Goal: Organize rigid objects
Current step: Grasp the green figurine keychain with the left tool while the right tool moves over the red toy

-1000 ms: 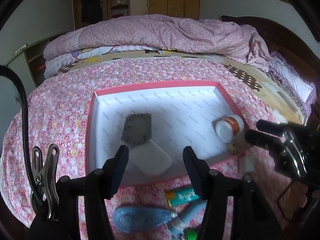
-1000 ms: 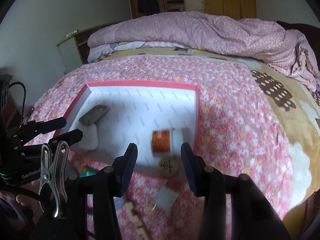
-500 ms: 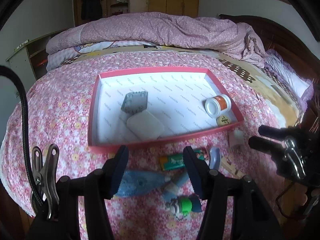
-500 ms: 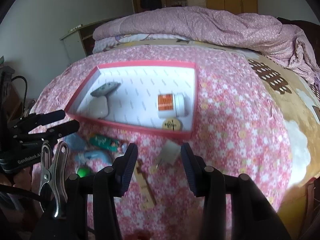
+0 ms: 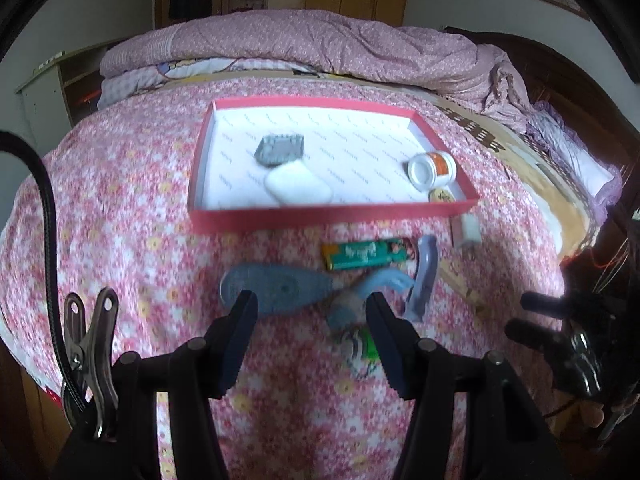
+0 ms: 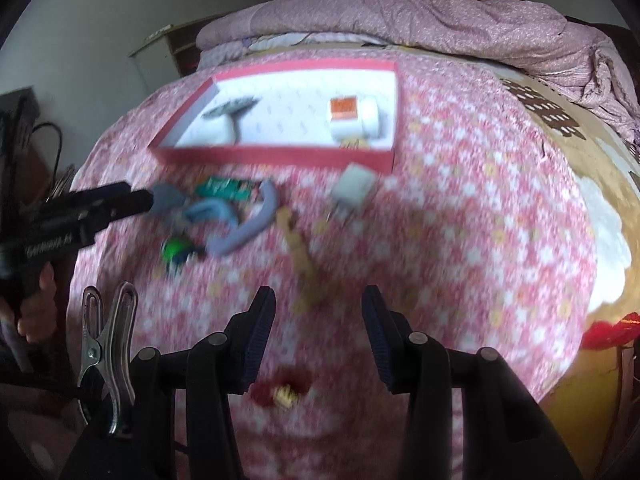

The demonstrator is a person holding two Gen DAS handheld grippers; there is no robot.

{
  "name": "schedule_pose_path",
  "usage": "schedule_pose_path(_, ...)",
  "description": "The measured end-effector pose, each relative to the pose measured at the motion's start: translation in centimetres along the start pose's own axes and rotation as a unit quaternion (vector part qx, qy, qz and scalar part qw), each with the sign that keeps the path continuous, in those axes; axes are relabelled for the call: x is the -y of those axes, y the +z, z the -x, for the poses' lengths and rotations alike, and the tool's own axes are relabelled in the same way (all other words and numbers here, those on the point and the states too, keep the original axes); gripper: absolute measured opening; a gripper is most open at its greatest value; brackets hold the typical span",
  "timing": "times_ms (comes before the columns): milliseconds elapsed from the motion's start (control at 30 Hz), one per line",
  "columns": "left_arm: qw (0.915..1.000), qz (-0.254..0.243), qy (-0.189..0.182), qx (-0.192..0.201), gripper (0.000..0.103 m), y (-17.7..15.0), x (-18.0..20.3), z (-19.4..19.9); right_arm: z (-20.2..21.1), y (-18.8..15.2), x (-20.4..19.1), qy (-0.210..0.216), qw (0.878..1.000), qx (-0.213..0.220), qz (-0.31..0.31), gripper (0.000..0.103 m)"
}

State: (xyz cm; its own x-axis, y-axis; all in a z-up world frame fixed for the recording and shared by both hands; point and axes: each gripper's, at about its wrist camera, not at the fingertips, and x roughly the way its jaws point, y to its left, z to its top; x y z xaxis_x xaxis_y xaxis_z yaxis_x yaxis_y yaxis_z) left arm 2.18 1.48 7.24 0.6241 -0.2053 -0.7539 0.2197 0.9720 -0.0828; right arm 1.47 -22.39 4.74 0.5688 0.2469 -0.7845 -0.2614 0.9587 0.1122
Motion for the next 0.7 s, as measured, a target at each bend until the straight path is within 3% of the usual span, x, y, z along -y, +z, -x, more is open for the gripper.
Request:
schedule_pose_path(267,0.9998,-0.003,-0.004,-0.017,0.06,-2.4,0.2,-0.2,0.3,-3.8,-1.8,0.005,0.999,-0.021,0.041,0.046)
schedule_pose_path(533,0.9994,-0.025,-0.024,-0.009,0.06,-3.3,1.5,0.4,-0.9,-5.2,-2.6,0.011,0.998,-0.033,0.047,0.046)
schedule_pose_path(700,0.9986,-0.039,-0.033,-0.015,0.06,-3.5,2.6,-0.2,-1.0,-6.2,-3.5,-0.015,0.998,-0.006,0.064,0.046)
